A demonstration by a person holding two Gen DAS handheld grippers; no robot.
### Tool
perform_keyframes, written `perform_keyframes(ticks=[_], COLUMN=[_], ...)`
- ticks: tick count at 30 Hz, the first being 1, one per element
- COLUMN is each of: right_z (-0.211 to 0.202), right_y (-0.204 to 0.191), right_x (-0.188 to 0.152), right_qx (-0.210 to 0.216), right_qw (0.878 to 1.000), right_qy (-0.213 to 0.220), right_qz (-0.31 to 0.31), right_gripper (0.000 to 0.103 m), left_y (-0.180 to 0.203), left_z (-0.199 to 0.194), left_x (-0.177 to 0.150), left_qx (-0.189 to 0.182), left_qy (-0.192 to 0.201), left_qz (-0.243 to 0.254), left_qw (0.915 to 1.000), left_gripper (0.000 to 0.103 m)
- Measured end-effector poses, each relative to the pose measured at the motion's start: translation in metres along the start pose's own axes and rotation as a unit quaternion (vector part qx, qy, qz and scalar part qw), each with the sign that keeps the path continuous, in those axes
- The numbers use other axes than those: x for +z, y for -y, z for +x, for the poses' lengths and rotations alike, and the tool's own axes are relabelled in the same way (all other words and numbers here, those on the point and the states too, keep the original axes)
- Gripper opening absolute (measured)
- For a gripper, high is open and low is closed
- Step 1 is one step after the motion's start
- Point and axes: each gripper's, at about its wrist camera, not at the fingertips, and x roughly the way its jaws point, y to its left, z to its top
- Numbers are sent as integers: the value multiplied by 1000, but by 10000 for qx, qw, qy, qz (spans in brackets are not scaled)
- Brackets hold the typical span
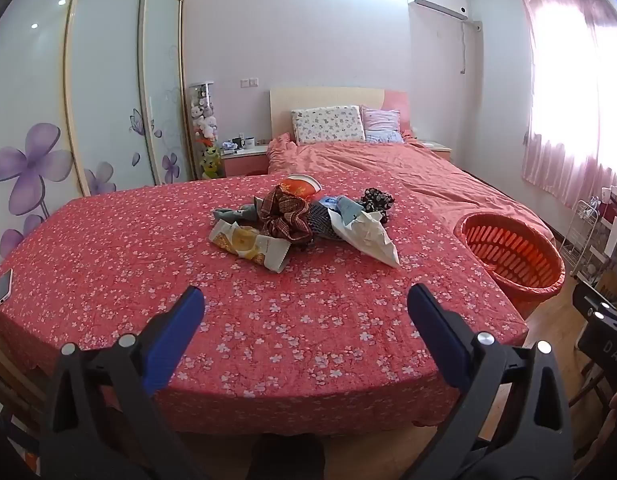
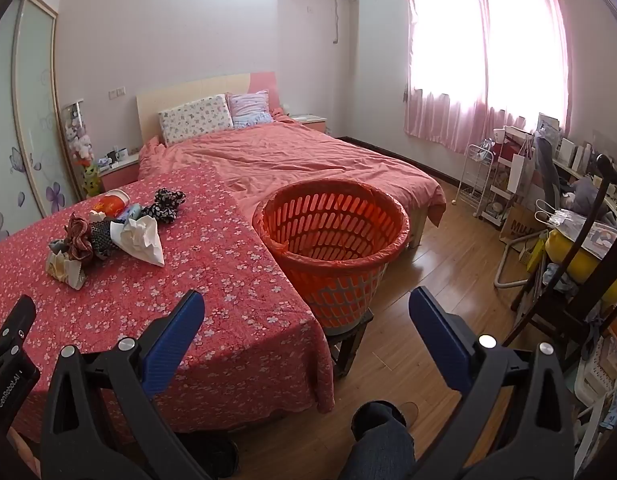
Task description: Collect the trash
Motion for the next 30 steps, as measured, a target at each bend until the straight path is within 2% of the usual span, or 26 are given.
perform_keyframes(ticks=[30], right_z=[0], right_y=[-2], right_x=[0], right_qx=[-15], right_qw=[10000], right_qy=[20], right_qz=[-18], right_gripper=[101], left_y=[0], left_z=[0], left_x=[0], left_qx=[-29], left_qy=[-37], left_qz=[-44], left_qw=[10000], left_gripper=[99])
